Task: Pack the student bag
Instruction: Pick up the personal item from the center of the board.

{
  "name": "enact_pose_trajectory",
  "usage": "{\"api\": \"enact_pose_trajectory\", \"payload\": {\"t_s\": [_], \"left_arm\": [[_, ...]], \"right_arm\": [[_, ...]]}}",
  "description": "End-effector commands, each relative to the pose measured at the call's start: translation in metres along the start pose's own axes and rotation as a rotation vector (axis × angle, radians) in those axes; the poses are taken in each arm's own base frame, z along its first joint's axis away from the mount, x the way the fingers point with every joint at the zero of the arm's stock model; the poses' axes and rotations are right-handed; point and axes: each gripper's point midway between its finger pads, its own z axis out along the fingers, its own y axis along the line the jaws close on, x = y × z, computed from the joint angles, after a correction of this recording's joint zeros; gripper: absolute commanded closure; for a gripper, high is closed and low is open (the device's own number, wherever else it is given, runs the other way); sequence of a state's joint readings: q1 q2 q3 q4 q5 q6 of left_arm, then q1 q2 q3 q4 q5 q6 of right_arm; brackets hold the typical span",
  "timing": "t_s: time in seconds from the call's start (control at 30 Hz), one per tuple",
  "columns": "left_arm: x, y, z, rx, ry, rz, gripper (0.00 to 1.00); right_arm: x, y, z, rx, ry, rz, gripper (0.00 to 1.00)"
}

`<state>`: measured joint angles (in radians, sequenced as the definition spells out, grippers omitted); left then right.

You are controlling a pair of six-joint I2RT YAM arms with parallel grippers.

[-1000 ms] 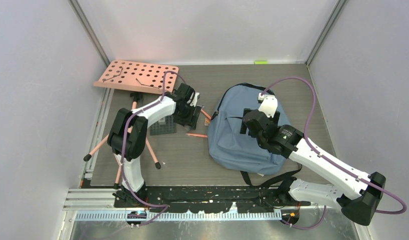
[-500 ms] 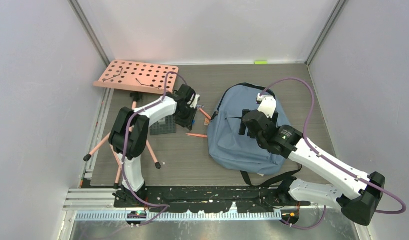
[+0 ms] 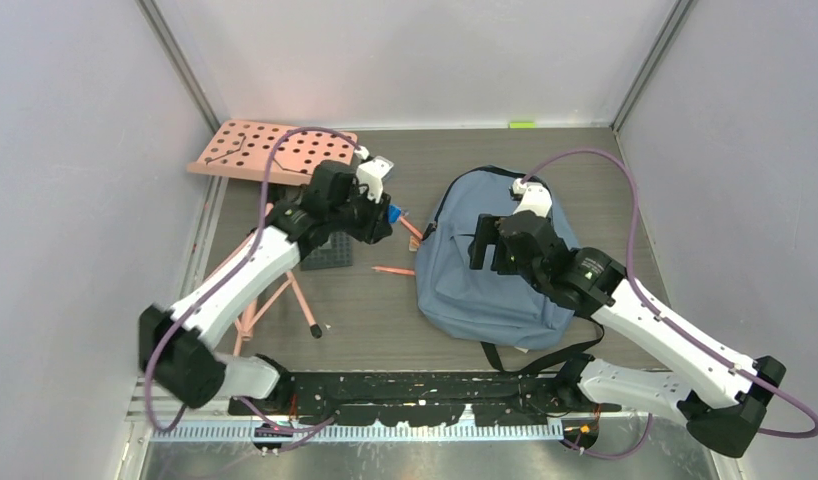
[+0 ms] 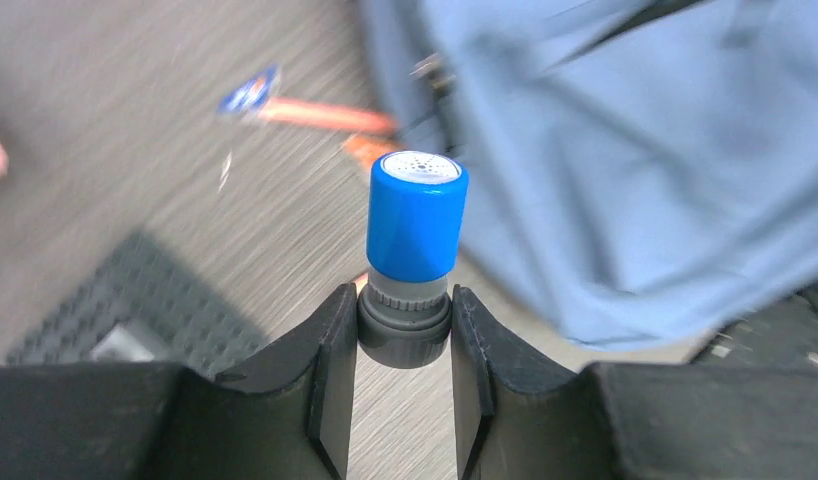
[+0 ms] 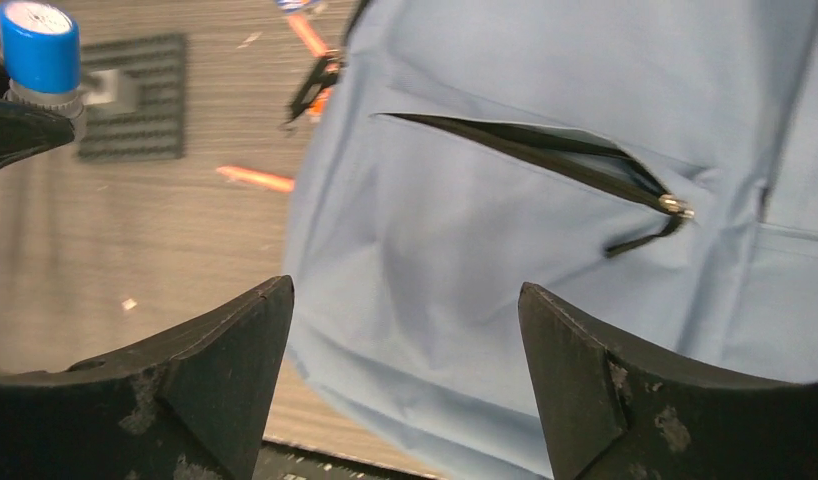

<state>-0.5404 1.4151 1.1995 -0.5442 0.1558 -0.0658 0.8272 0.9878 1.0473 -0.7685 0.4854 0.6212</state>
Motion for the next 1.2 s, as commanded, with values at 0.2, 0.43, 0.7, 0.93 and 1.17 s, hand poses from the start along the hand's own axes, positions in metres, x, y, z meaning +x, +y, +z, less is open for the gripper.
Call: {"api": "enact_pose_trajectory", "payload": {"t_s": [0.2, 0.43, 0.7, 0.93, 1.17], "left_arm": [[-0.017, -0.138, -0.079, 0.64, -0.257, 0.223, 0.78], [-0.006, -0.157, -0.083, 0.7, -0.22, 0.27, 0.83], [-0.003, -0.162, -0.085, 0.701, -0.228, 0.285, 0.83], [-0.006, -0.164, -0.09, 0.708, -0.267, 0.284, 0.84], [-0.006, -0.166, -0.088, 0.725, -0.264, 0.275, 0.84]], "right_arm": [[-0.025, 0.102, -0.065, -0.609, 0.043, 0.057, 0.13], [-0.026, 0.129, -0.081, -0.776, 0.066, 0.089, 0.19], [-0.011, 0.13, -0.054, -0.7, 0.129, 0.094, 0.27], [-0.005, 0.13, -0.047, -0.691, 0.148, 0.128, 0.37], [0.003, 0.136, -0.04, -0.706, 0.179, 0.171, 0.46]]}}
